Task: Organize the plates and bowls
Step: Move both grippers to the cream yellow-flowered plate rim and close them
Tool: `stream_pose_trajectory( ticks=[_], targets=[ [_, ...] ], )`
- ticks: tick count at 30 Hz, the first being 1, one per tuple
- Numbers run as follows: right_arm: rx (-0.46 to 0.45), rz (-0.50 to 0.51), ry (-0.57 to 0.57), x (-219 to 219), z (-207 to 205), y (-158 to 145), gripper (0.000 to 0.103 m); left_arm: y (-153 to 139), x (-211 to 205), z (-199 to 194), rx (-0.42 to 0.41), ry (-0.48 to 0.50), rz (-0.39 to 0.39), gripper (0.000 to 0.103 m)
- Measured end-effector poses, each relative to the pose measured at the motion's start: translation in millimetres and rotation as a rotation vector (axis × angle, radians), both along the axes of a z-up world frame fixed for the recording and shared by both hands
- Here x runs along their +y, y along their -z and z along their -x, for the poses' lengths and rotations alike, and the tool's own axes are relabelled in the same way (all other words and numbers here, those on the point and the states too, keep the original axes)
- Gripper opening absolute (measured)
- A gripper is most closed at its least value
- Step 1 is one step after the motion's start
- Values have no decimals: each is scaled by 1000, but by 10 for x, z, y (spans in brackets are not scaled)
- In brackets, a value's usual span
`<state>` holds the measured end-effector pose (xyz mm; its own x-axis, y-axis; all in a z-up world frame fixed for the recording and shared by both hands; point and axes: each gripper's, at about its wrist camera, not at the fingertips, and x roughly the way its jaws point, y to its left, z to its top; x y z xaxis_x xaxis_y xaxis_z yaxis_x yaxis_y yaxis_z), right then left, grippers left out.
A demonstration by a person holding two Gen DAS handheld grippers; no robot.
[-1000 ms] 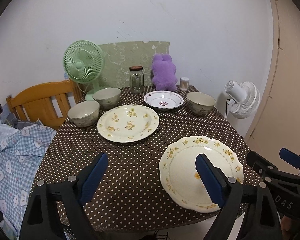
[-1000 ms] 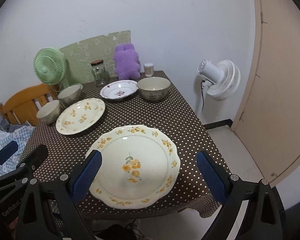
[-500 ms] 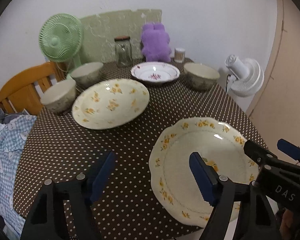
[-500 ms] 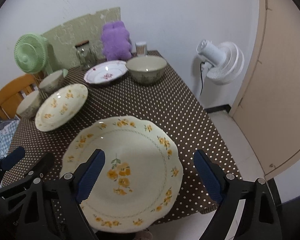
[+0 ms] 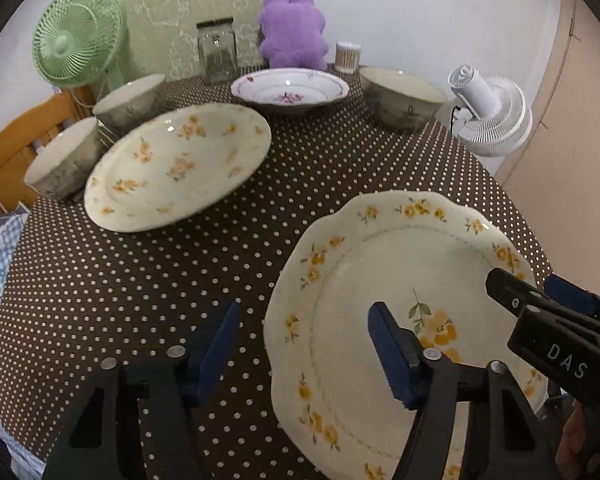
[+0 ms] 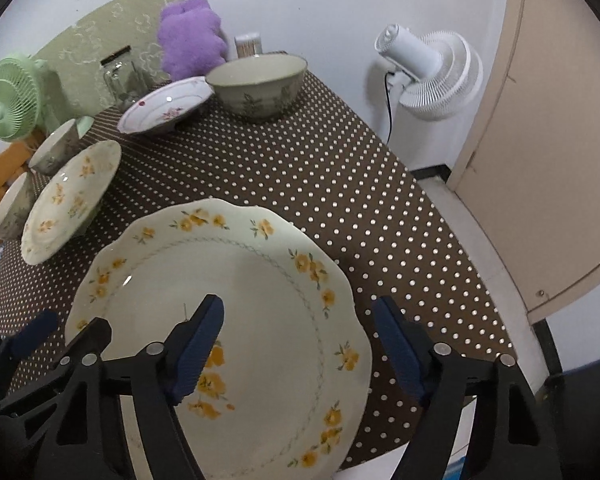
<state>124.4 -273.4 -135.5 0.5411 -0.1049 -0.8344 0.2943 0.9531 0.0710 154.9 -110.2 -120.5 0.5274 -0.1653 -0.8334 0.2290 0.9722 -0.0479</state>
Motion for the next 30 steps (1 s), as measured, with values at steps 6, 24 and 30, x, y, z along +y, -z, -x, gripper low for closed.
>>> stream_pose_trajectory(
  ticks=[6,24,30],
  targets=[
    [26,22,-3,54,-82,85,77,105,-42,-72,39,17,8,56],
    [47,13,1,102,-230,119,77,141,-39,-222,73,1,-12,52],
    [51,6,-19,197,-337,91,75,100,61,-332,68,-38,-14,52]
  ],
)
